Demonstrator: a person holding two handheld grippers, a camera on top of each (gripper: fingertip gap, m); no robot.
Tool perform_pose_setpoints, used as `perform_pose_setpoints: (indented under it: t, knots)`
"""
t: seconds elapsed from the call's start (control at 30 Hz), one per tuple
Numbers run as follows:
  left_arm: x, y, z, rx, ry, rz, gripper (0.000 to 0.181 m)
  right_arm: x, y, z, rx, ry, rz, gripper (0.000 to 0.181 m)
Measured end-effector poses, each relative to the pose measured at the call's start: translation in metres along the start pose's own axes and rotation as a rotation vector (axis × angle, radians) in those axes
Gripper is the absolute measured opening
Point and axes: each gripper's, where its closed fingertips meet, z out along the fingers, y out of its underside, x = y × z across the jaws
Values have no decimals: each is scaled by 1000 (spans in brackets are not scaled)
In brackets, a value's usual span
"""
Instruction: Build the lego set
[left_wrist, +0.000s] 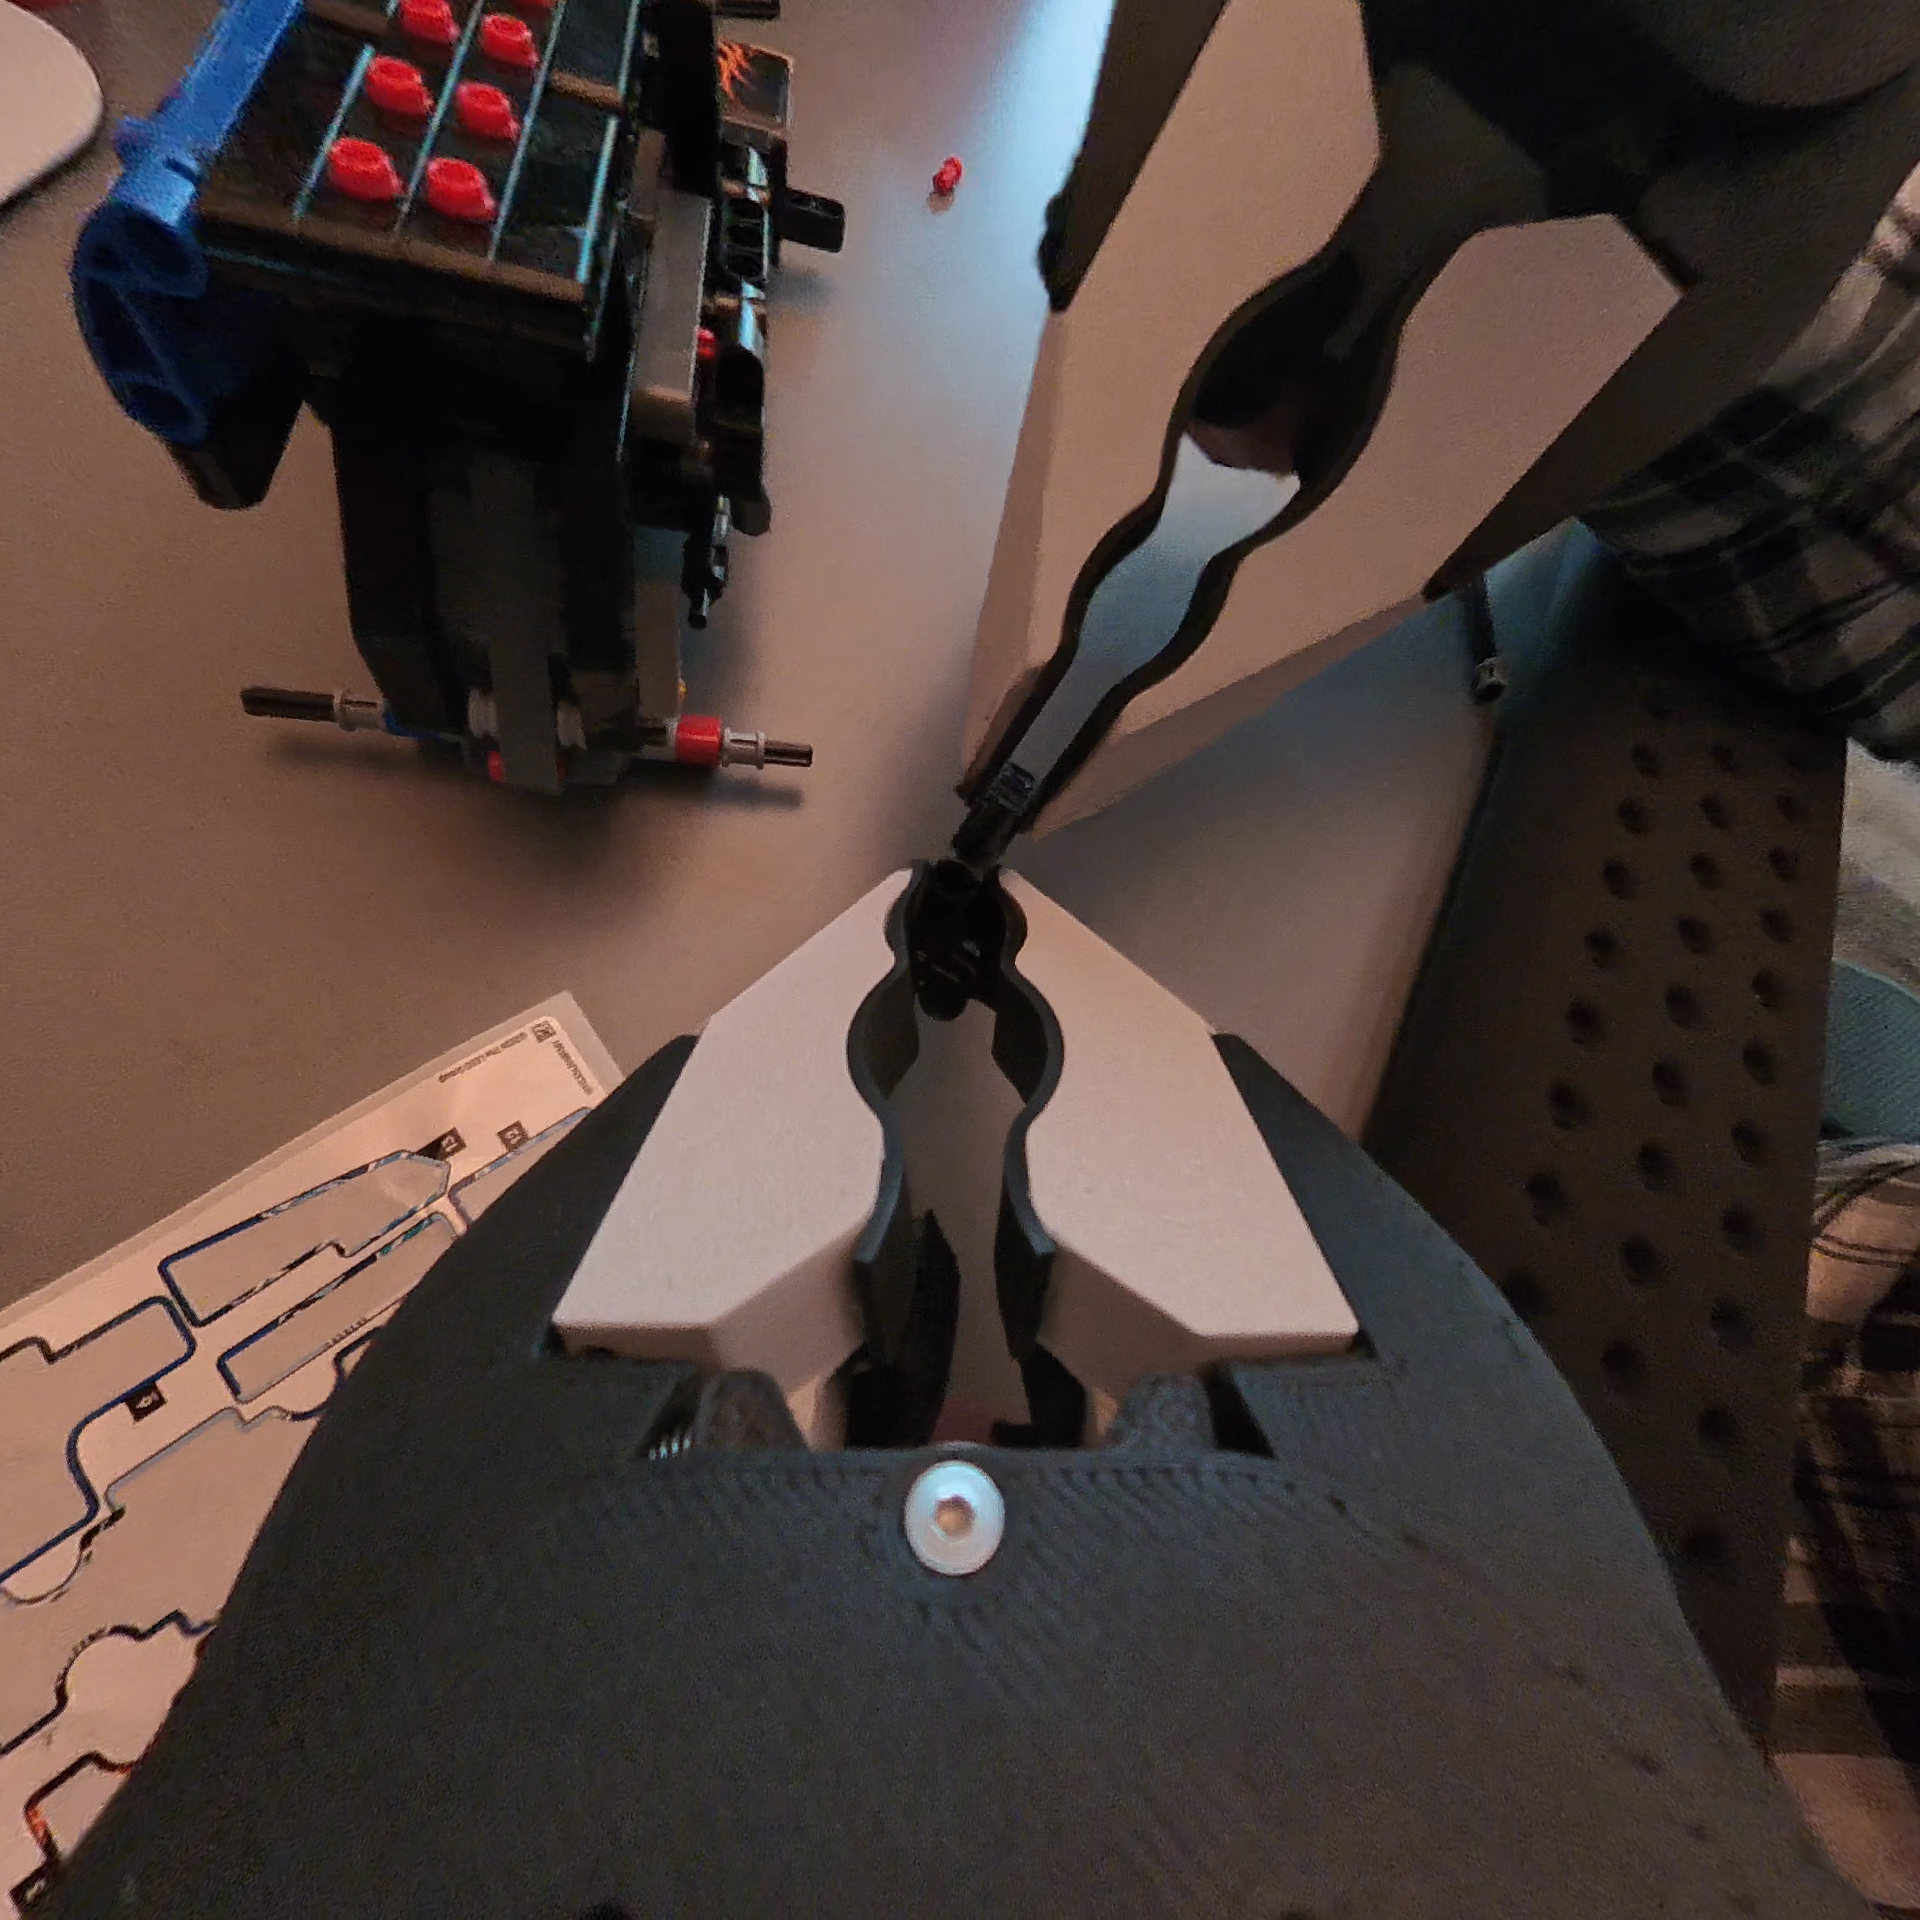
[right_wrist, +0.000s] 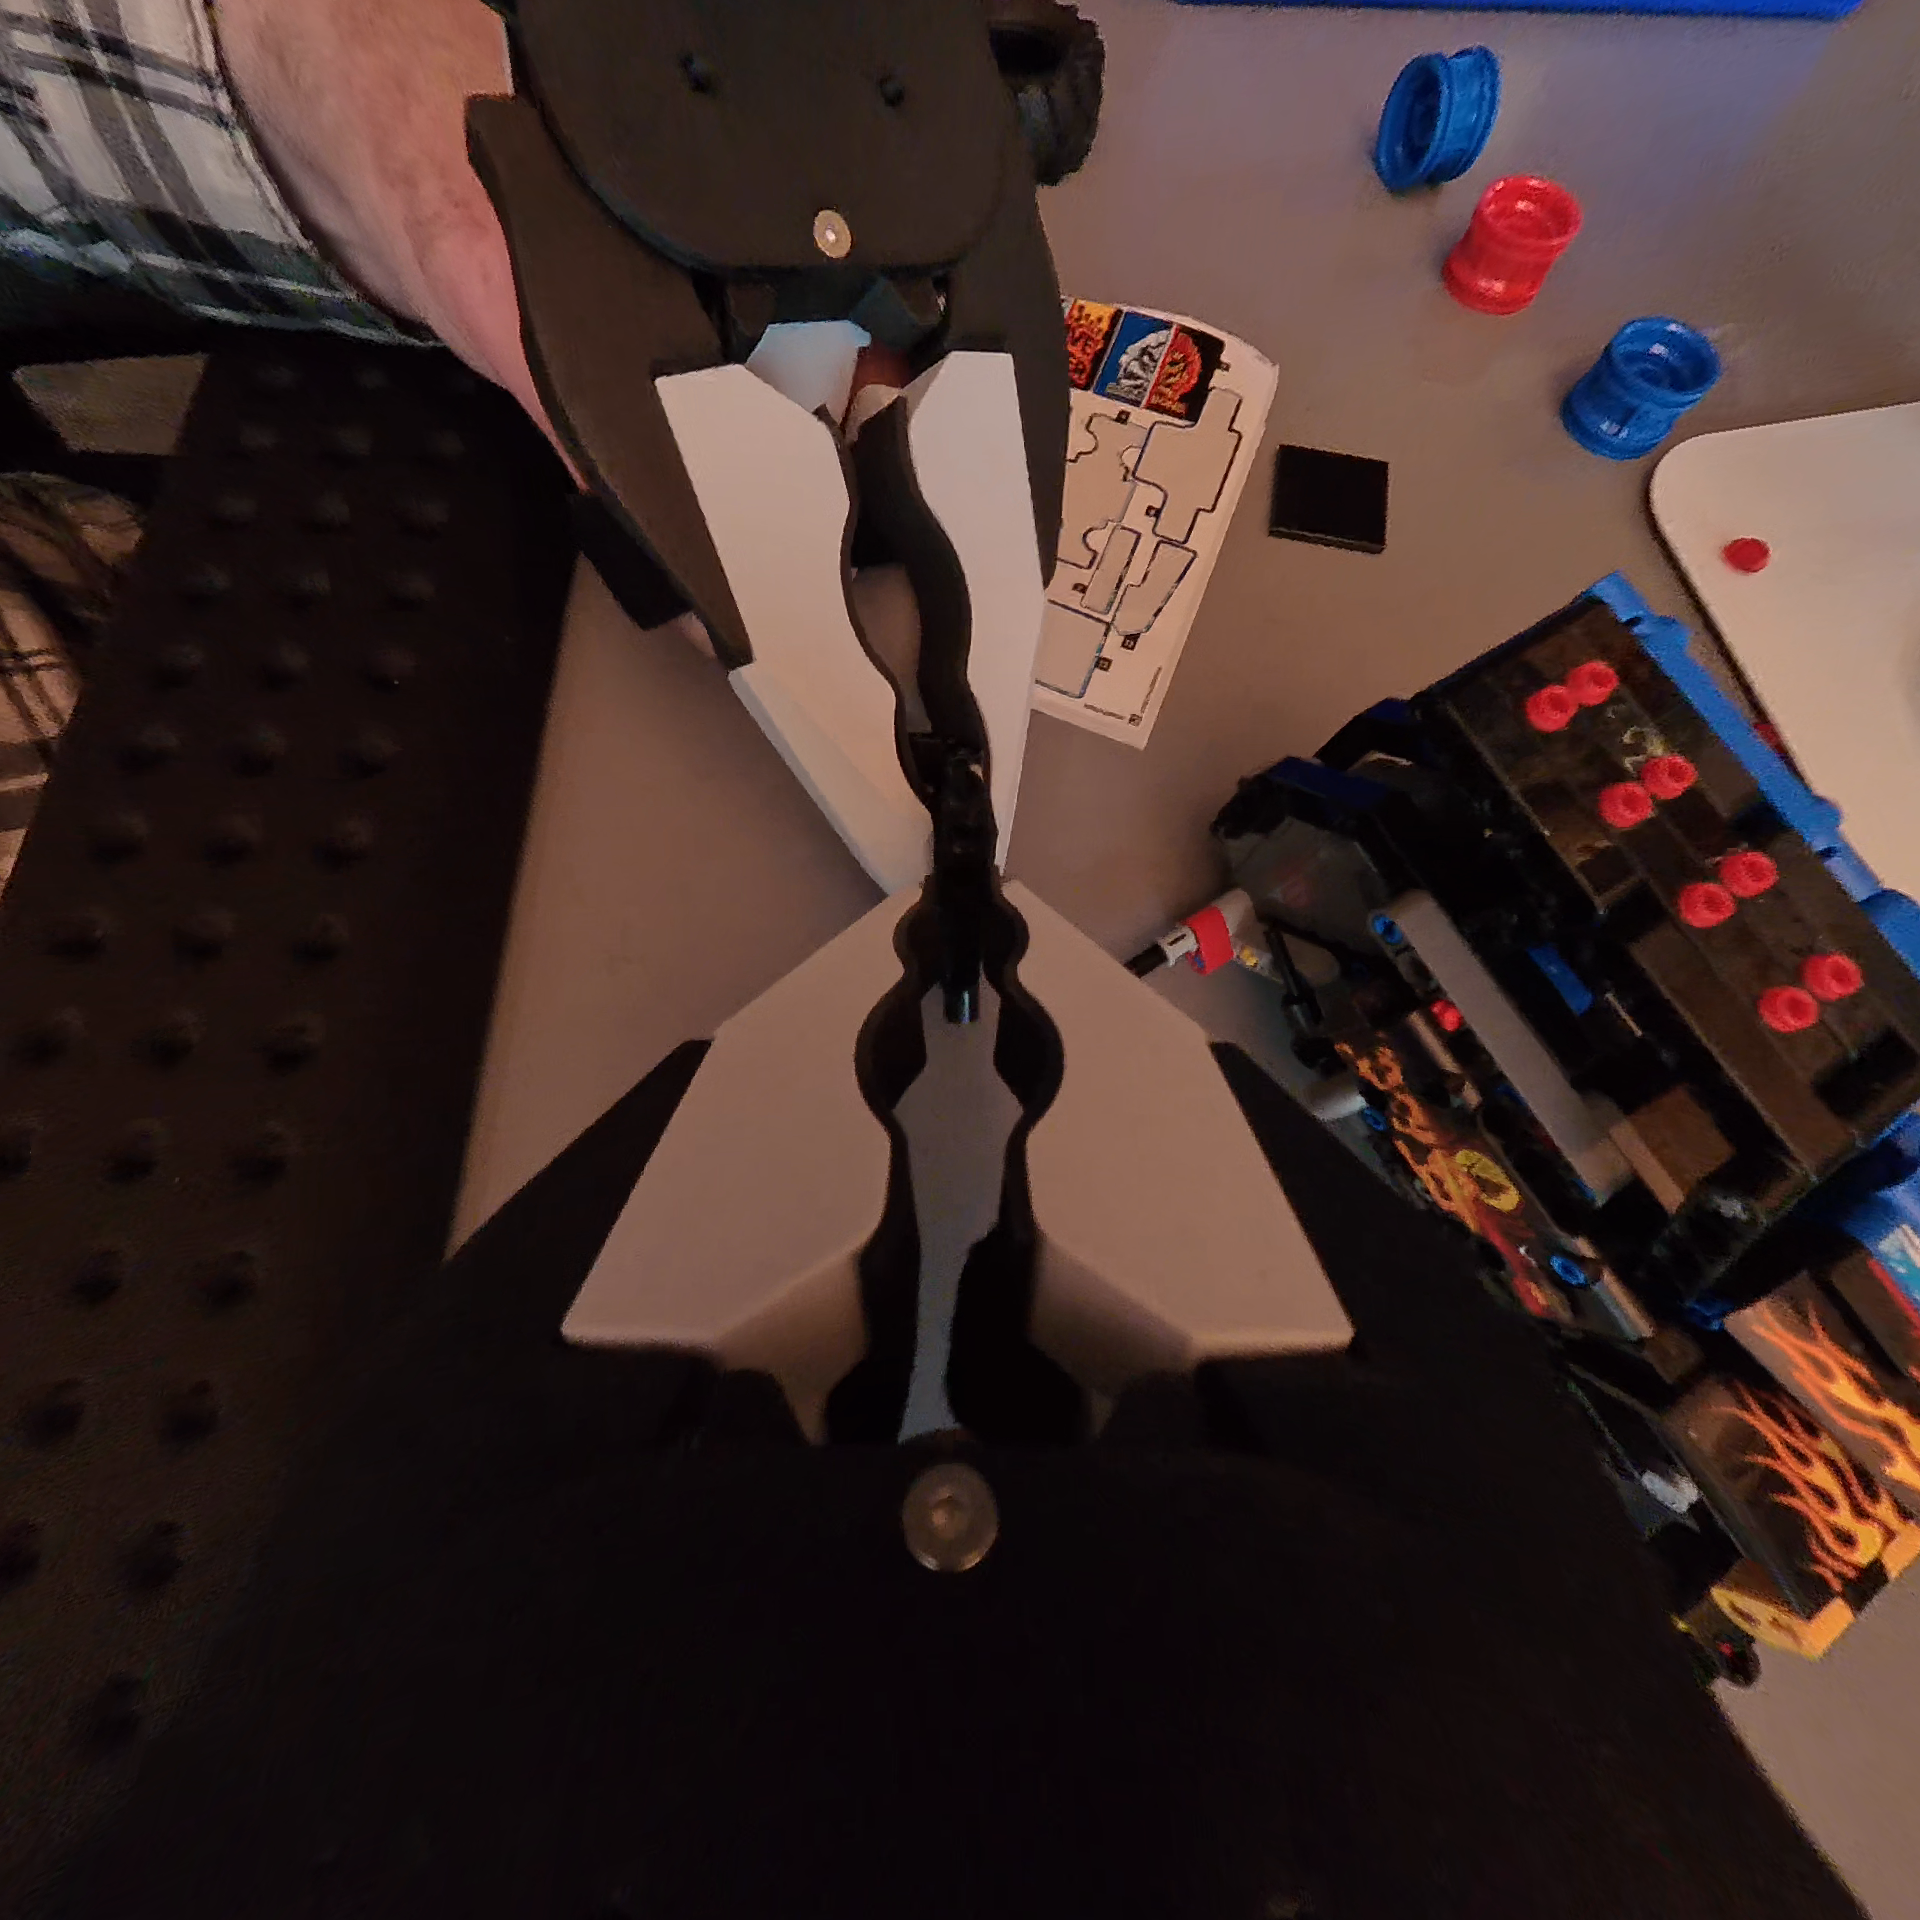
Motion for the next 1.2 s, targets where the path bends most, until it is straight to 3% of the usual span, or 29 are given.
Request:
perform_pose_setpoints:
  t: [0.23,0.3,0.4,0.47,0.6,0.77,0.8,0.83,0.87,1.03,1.2]
  knots:
    - [-2,-2,0,15,-12,-8,7,3,-1,0,30,-17,39,6]
    - [0,-10,-3,63,2,-12,8,5,-3,-9,50,-28,96,24]
    - [3,-27,-15,168,23,19,8,7,5,-13,32,3,75,27]
    - [6,-34,-18,207,10,89,8,6,1,-11,40,46,13,12]
    - [7,-38,-24,249,-6,123,14,11,-7,-14,50,152,-80,8]
    - [9,-44,-33,298,-38,185,19,17,-20,-22,-7,375,-337,8]
    - [10,-45,-35,308,-41,196,22,18,-23,-24,-24,428,-405,7]
    - [17,-45,-37,317,-3,195,49,20,-24,-27,-53,491,-471,6]
    - [19,-45,-38,322,24,174,52,22,-25,-31,-72,546,-526,6]
    - [25,-57,-48,394,53,162,55,23,-33,-44,-108,734,-711,6]
    - [27,-63,-52,440,-3,208,36,19,-38,-47,-132,824,-839,6]
